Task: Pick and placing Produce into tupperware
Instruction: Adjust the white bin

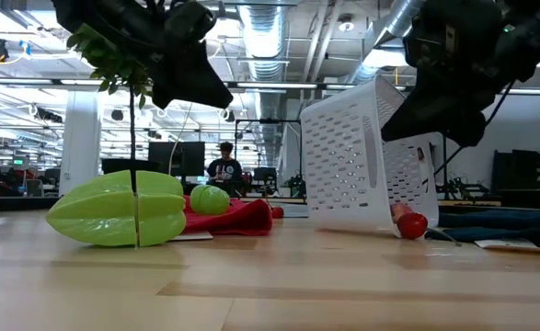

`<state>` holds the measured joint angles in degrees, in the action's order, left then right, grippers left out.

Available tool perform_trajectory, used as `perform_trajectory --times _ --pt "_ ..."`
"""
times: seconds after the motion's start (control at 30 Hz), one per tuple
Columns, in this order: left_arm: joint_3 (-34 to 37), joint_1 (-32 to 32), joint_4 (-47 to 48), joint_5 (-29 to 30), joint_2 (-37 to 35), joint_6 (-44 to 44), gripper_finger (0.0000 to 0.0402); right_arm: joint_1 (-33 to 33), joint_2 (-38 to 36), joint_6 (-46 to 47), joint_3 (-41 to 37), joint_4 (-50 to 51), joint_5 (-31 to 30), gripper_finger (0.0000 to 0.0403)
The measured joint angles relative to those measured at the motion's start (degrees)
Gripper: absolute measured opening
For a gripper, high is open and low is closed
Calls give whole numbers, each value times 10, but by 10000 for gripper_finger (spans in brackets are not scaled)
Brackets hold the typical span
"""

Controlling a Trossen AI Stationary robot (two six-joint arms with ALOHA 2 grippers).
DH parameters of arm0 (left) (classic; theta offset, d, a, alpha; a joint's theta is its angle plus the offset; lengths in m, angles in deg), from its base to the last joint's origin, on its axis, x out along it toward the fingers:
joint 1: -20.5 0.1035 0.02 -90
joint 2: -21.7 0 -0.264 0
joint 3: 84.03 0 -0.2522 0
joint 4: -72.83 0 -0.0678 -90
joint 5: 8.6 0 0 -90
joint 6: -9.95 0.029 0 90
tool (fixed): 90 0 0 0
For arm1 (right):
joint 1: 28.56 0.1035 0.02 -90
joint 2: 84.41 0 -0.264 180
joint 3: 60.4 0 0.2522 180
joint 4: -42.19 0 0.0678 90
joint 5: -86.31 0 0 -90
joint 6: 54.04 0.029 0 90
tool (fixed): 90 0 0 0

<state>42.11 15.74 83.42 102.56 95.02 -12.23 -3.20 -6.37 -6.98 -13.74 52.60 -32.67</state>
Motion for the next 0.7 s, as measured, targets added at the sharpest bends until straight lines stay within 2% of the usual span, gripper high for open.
perform_trajectory --times 0.07,0.1,0.27,0.5,0.6,0.7 --pt "0 5 -4 -1 0 2 18 0 0 13 8 26 0 11" --pt "0 7 -7 -2 0 4 11 0 0 21 12 37 1 11" --pt "0 30 -19 -40 20 12 2 0 0 58 38 107 3 11" --pt "-3 66 -49 -131 110 -26 0 1 0 61 63 126 6 11" --pt "-27 67 -52 -130 152 -25 0 2 0 77 65 144 7 11" --pt "-66 62 -57 -155 186 -9 0 3 0 89 65 158 8 11"
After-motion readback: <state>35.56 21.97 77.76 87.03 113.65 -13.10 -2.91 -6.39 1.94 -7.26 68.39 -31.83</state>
